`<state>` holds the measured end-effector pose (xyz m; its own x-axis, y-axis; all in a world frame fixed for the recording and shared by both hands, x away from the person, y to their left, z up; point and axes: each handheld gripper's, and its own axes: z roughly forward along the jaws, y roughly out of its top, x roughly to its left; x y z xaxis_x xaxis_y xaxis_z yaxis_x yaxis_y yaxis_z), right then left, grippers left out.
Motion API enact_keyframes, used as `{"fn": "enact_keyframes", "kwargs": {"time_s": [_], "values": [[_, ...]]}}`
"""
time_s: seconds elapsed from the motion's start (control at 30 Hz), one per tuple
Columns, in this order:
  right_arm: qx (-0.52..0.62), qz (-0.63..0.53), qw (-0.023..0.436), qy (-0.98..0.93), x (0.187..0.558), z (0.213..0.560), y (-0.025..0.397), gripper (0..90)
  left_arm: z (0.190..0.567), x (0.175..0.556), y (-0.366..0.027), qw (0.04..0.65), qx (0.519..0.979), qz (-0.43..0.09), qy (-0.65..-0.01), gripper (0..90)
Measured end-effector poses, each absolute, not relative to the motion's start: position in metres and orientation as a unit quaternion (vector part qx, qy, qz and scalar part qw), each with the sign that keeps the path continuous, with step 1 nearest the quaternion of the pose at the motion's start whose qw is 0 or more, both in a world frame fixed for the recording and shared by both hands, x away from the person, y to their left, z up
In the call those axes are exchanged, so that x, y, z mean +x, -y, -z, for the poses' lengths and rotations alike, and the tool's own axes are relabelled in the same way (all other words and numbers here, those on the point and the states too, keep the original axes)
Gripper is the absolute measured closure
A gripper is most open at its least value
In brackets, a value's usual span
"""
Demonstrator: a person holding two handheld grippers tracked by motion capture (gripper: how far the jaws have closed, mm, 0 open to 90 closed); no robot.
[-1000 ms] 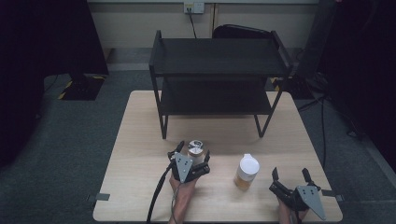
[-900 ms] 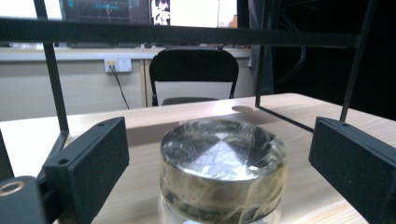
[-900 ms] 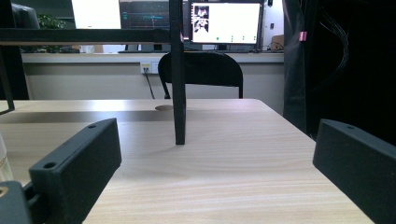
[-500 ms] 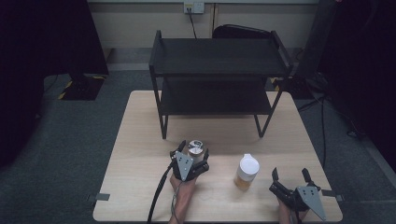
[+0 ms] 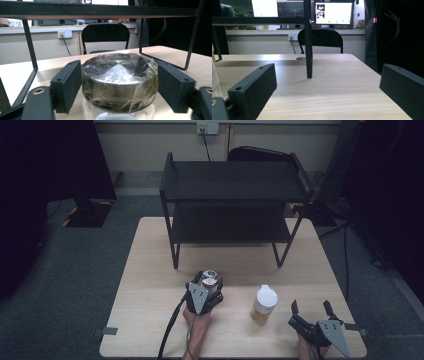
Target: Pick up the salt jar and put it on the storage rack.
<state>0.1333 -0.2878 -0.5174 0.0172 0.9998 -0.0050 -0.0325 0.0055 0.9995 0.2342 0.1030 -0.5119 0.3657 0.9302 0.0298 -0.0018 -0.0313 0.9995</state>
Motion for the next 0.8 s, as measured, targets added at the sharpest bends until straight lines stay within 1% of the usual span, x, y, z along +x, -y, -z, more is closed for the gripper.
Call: {"fn": "enact_keyframes", "kwargs": {"time_s": [0.07,0.13,0.8], "values": [[0.496,-0.502,0.512,-0.49,0.1336,0.5167,0.288,0.0,0.5117,0.2335,-0.1014,0.574,0.592,-0.407,-0.394,32.4],[0.495,-0.502,0.512,-0.491,0.1338,0.5165,0.2881,0.0,0.511,0.2332,-0.1013,0.573,0.593,-0.405,-0.395,33.9],[0.495,-0.501,0.511,-0.493,0.1341,0.516,0.2882,0.0,0.5093,0.2332,-0.103,0.575,0.594,-0.398,-0.398,34.7]]}}
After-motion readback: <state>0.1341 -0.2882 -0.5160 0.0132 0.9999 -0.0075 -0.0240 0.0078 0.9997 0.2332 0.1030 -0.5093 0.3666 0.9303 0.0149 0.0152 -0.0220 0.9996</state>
